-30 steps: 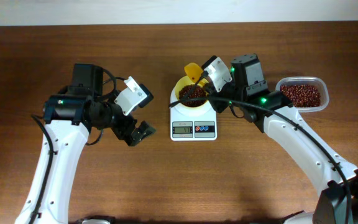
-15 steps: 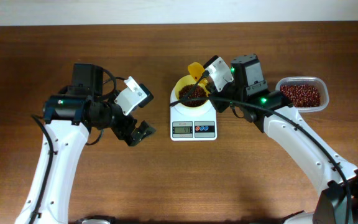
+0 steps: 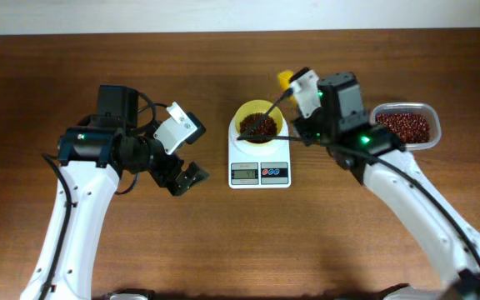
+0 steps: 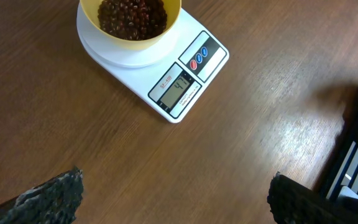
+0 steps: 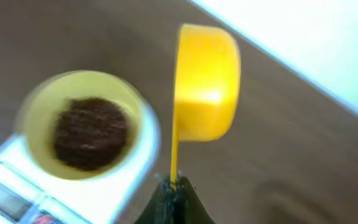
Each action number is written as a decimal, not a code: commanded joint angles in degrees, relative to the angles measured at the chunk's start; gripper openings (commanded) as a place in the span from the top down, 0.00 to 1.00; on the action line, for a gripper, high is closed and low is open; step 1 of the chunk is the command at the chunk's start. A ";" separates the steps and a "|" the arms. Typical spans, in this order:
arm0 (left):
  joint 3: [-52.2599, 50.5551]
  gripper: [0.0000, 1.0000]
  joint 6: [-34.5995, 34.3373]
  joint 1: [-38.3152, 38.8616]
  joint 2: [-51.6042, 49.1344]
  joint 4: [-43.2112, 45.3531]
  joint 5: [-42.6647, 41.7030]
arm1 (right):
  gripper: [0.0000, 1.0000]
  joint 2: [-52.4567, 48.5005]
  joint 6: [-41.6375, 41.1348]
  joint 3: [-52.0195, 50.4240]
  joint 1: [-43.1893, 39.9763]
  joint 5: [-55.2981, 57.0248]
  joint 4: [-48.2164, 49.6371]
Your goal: Scoop item into bowl and weigh 50g on scale
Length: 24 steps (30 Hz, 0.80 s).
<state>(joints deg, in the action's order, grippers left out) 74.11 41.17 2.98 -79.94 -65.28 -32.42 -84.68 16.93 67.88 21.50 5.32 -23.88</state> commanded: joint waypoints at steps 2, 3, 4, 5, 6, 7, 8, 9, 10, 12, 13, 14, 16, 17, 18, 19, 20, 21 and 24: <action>0.04 0.01 1.14 -0.04 -0.09 0.04 -0.81 | 0.96 5.01 4.26 0.70 -10.49 23.19 -5.92; 0.04 0.01 1.14 -0.04 -0.09 0.04 -0.81 | 0.96 4.46 4.09 0.68 -14.60 23.17 -7.98; 0.04 0.01 1.14 -0.04 -0.09 0.04 -0.81 | 0.96 3.56 3.80 0.66 -18.56 21.70 -9.53; 0.04 0.01 1.14 -0.04 -0.09 0.04 -0.81 | 0.96 1.66 3.80 0.66 -23.87 14.43 -10.95; 0.04 0.01 1.14 -0.04 -0.09 0.04 -0.81 | 0.96 0.52 3.63 0.66 -26.16 9.94 -11.30; 0.04 0.01 1.14 -0.04 -0.09 0.04 -0.81 | 0.96 -0.96 3.63 0.57 -28.55 5.68 -11.52; 0.04 0.01 1.14 -0.04 -0.09 0.04 -0.81 | 0.96 -2.60 3.63 0.55 -30.10 3.76 -11.69; 0.04 0.01 1.14 -0.04 -0.09 0.04 -0.81 | 0.96 -4.74 3.63 0.55 -31.10 3.41 -12.17; 0.04 0.01 1.14 -0.04 -0.09 0.04 -0.81 | 0.96 -7.28 3.61 0.55 -31.65 2.56 -13.60; 0.04 0.01 1.14 -0.04 -0.09 0.04 -0.81 | 0.96 -9.49 3.63 0.55 -31.65 -2.43 -14.95; 0.04 0.01 1.14 -0.04 -0.09 0.04 -0.81 | 0.96 -9.68 3.63 0.55 -31.65 -3.50 -15.52; 0.04 0.01 1.14 -0.04 -0.09 0.04 -0.81 | 0.96 -9.68 3.63 0.55 -31.65 -3.63 -16.50; 0.04 0.01 1.14 -0.04 -0.09 0.04 -0.81 | 0.96 -9.68 3.61 0.55 -31.65 -6.91 -17.22; 0.04 0.01 1.14 -0.04 -0.09 0.04 -0.81 | 0.96 -9.84 3.63 0.55 -31.65 -9.53 -18.03; 0.04 0.01 1.14 -0.04 -0.09 0.04 -0.81 | 0.96 -10.38 3.63 0.55 -31.65 -10.08 -19.12; 0.04 0.01 1.14 -0.04 -0.09 0.04 -0.81 | 0.96 -11.41 3.61 0.55 -31.71 -10.14 -20.13; 0.04 0.01 1.14 -0.04 -0.09 0.04 -0.81 | 0.96 -11.93 3.58 0.55 -31.71 -11.21 -20.35; 0.04 0.01 1.14 -0.04 -0.09 0.04 -0.81 | 0.96 -12.09 3.61 0.55 -31.71 -13.44 -20.33; 0.04 0.01 1.14 -0.04 -0.09 0.04 -0.81 | 0.96 -12.09 -0.20 0.55 -33.90 -18.80 -20.02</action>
<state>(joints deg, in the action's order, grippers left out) 74.11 41.17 2.98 -79.94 -65.30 -32.42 -95.85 19.97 68.36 -10.66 -8.08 -43.79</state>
